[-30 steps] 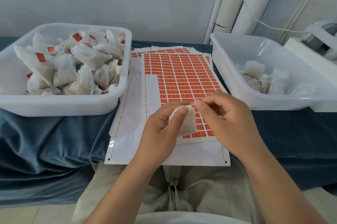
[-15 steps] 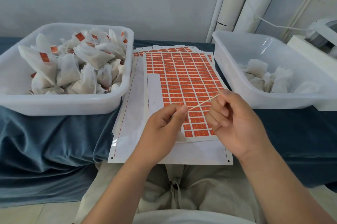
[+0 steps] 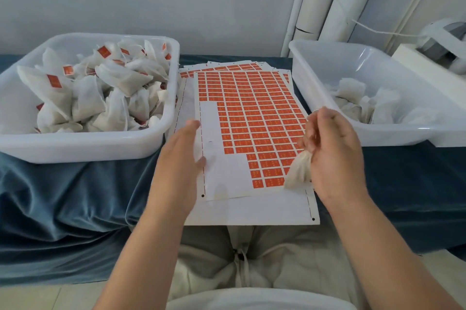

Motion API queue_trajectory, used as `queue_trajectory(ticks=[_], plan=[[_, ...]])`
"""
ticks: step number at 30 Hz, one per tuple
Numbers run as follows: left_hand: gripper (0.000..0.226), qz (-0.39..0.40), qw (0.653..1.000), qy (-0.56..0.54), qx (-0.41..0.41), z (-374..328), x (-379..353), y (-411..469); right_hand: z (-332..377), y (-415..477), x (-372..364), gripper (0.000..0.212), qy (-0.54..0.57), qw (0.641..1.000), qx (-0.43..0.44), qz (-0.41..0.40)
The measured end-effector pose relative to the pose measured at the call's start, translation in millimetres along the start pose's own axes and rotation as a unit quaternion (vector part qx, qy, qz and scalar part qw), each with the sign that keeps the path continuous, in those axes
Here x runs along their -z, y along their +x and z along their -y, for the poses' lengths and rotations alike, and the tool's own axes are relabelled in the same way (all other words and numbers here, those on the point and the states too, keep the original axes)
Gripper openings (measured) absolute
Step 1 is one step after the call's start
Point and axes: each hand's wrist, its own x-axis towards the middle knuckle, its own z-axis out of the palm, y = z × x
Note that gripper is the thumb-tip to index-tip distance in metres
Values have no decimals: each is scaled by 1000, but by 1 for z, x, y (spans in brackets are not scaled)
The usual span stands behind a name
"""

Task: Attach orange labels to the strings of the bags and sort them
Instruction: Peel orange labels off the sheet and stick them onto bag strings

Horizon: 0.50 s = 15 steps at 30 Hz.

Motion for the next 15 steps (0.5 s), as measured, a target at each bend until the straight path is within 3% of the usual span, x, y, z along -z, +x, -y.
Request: queue_trajectory(ticks=[3,7,10,15], plan=[[53,-7,983,-148,104,-5,6,6,-18,1,-8,36,20,998,-58,16],[30,-48,984,-113,130,-7,6,10,-27,8,-8,29,72,991,-103,33],[44,-45,980,-134,137,-9,9,9,-27,10,-6,30,94,990,-99,44],[60,51,958,-202,195,-11,17,4,-26,7,-14,25,46,993,-99,52]])
